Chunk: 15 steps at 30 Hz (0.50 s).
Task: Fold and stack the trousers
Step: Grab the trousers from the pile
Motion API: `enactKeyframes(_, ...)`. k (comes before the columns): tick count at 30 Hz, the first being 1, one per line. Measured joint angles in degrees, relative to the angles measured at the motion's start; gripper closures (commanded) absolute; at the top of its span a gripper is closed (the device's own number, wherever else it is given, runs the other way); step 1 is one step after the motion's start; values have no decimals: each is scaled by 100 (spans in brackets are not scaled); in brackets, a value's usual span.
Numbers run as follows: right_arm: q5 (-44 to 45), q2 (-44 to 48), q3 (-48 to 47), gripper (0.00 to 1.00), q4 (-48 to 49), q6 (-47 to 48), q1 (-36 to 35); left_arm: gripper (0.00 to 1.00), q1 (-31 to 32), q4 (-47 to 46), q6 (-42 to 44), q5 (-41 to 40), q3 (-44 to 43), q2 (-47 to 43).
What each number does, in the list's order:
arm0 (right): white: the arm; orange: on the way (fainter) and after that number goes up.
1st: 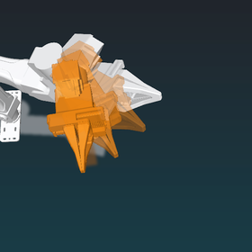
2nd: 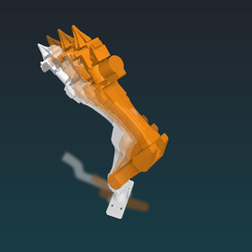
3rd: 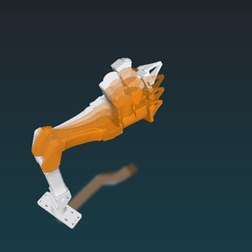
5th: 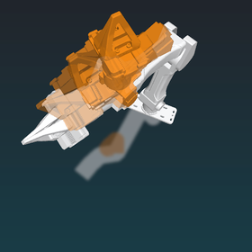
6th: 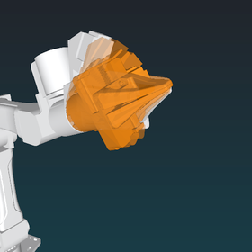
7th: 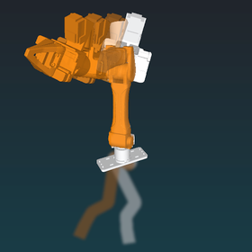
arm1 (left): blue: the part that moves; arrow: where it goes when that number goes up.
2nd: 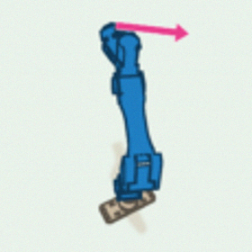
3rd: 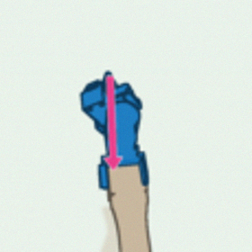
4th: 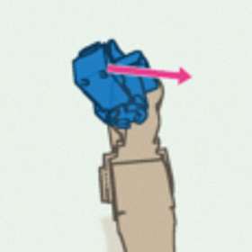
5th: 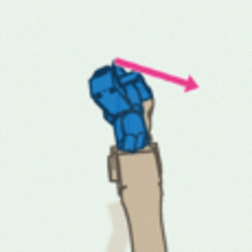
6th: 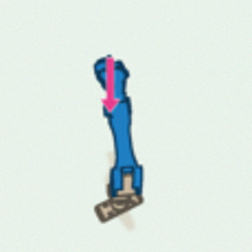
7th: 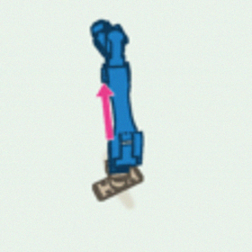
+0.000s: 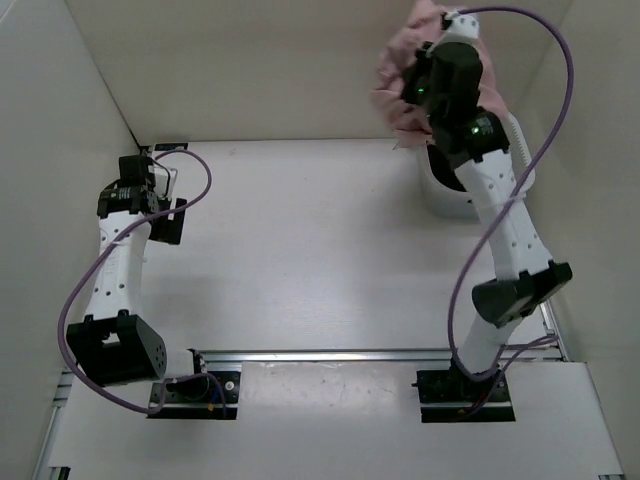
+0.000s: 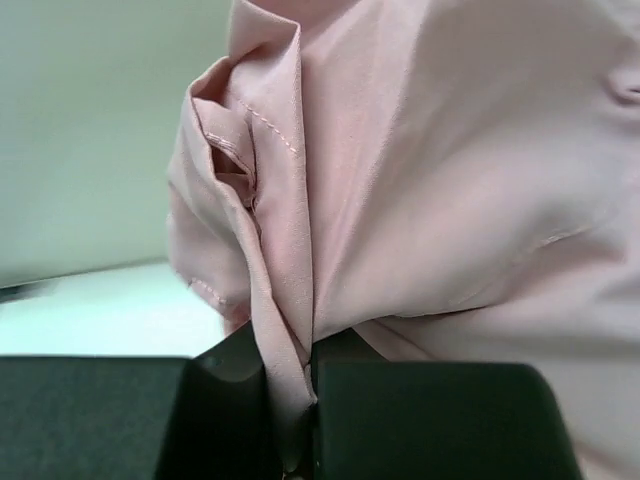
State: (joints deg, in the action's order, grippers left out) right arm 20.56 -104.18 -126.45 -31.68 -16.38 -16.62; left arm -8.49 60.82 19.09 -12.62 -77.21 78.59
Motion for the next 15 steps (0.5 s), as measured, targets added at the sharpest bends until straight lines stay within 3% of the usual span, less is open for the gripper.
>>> enactKeyframes(3,-52,658,2,100,863,33,-1532,0,0,-37,-35,20,-9,-199)
enactKeyframes(6,-326,887,-31,100,1521,-127,-2402,0,-57,-68,-76,90,-57,-251)
enactKeyframes(10,-553,914,153,100,1821,-721,-2610,0,-249,-98,-146,164,-192,-251)
enactKeyframes(13,-520,1220,1401,99,1941,-1362,-2533,0,-343,-125,-186,166,-278,-260)
enactKeyframes(15,-485,1493,2505,82,1759,-1880,-2411,0,-345,-131,-205,162,-313,-269)
